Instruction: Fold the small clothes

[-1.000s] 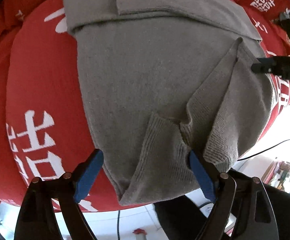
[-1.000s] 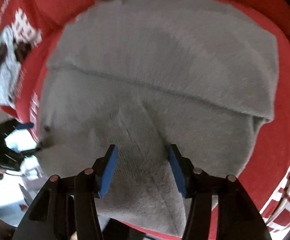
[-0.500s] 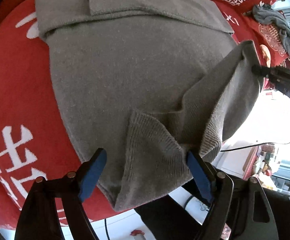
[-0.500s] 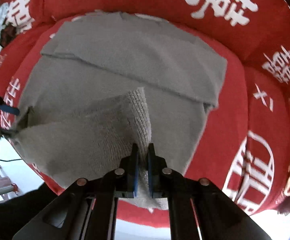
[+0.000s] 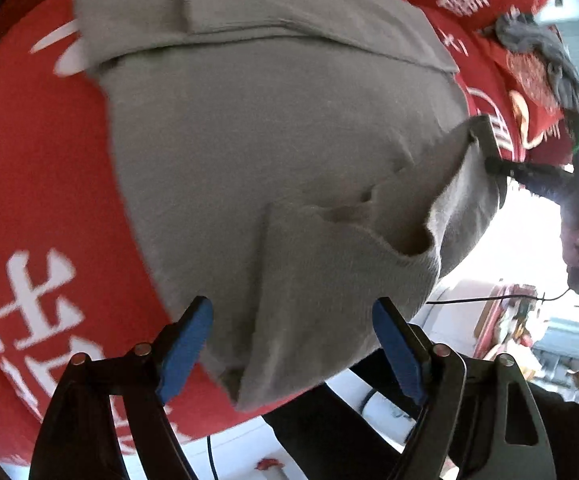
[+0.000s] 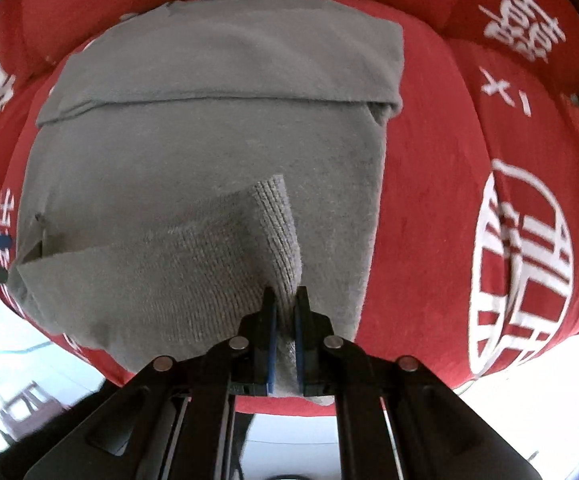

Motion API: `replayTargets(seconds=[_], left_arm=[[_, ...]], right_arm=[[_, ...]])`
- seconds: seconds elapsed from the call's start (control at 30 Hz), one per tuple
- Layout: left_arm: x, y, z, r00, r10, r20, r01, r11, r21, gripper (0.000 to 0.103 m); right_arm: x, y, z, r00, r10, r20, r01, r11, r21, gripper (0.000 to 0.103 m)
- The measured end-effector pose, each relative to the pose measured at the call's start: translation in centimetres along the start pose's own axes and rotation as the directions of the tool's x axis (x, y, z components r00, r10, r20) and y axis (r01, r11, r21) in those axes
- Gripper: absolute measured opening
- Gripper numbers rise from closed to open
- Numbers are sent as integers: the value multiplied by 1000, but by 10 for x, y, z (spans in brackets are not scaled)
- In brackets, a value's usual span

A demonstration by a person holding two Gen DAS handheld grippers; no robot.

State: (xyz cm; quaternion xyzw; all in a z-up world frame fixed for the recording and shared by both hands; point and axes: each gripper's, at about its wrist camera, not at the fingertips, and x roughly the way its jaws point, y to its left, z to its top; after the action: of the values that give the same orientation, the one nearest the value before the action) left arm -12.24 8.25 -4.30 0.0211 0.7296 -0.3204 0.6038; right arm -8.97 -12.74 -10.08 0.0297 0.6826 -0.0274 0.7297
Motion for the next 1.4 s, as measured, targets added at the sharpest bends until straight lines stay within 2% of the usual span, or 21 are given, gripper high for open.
replayTargets(seconds=[0.03,0.07,0.1,0.17,0.2,0.23,0.27,0.37,0.43,0.47,0.53,0.63,0.77,0.83,0.97,1.0,1.1,1.2,1.3,1.4], left_arm=[[7,-8,2,1000,3,-9,-3,1000,11,80],[13,-13,5,1000,6,-30,-5,1000,25,64],[21,-16,7,998,16,-66,-14,999,31,54],[26,-23,8,997,32,-73,-29,999,39,53],[25,-23,8,997,27,-72,-24,999,43,31],[26,-23,9,996,22,-84,-19,999,38,16],[27,-21,8,995,13,-99,-11,1000,22,8],[20,-15,7,998,7,-66,-8,1000,-9,8],[6,-10,6,1000,1,-14,-2,998,-57,8],[2,-9,6,1000,3,3,-3,997,-73,8],[-19,-6,6,998,6,68,1,995,-104,8],[-50,-7,7,987,11,157,11,991,-137,8],[-87,-10,19,966,56,252,-21,990,-141,8],[-108,-10,30,947,85,309,-42,989,-142,8],[-152,-4,64,888,143,436,-82,984,-156,8],[-156,-2,73,878,157,452,-94,983,-160,8],[-161,10,111,847,208,489,-128,973,-191,8],[-146,23,147,833,252,493,-152,960,-234,8],[-113,43,185,846,301,441,-187,940,-284,8],[-85,59,205,856,344,387,-228,921,-316,8]], right_arm=[[1,-1,1,1000,4,-1,-4,1000,6,8],[1,-2,2,1000,11,-4,-11,1000,11,8],[1,-3,3,1000,19,-5,-19,1000,11,8],[1,-5,3,999,44,-6,-44,999,15,8],[1,-8,4,997,76,-9,-75,997,29,8],[3,-11,5,995,102,-12,-102,994,43,8],[5,-15,8,989,147,-16,-146,987,69,12],[19,-24,18,973,227,-37,-220,967,129,14],[30,-29,24,967,249,-55,-238,958,161,15],[33,-30,27,966,250,-69,-236,958,160,10],[25,-25,27,971,233,-49,-226,967,118,8],[-6,-17,25,986,161,43,-163,986,44,7],[-54,-13,35,979,117,168,-122,992,17,7],[-76,-13,47,969,94,230,-95,995,-7,7],[-105,-6,89,939,65,338,-45,997,-67,7],[-105,-6,101,933,58,355,-33,996,-77,7],[-99,-12,141,920,18,392,12,997,-74,7],[-75,-21,180,924,17,381,-3,999,-38,7],[-41,-23,210,938,-10,347,20,999,-27,6],[-6,-22,229,954,-38,299,50,998,-34,6]])
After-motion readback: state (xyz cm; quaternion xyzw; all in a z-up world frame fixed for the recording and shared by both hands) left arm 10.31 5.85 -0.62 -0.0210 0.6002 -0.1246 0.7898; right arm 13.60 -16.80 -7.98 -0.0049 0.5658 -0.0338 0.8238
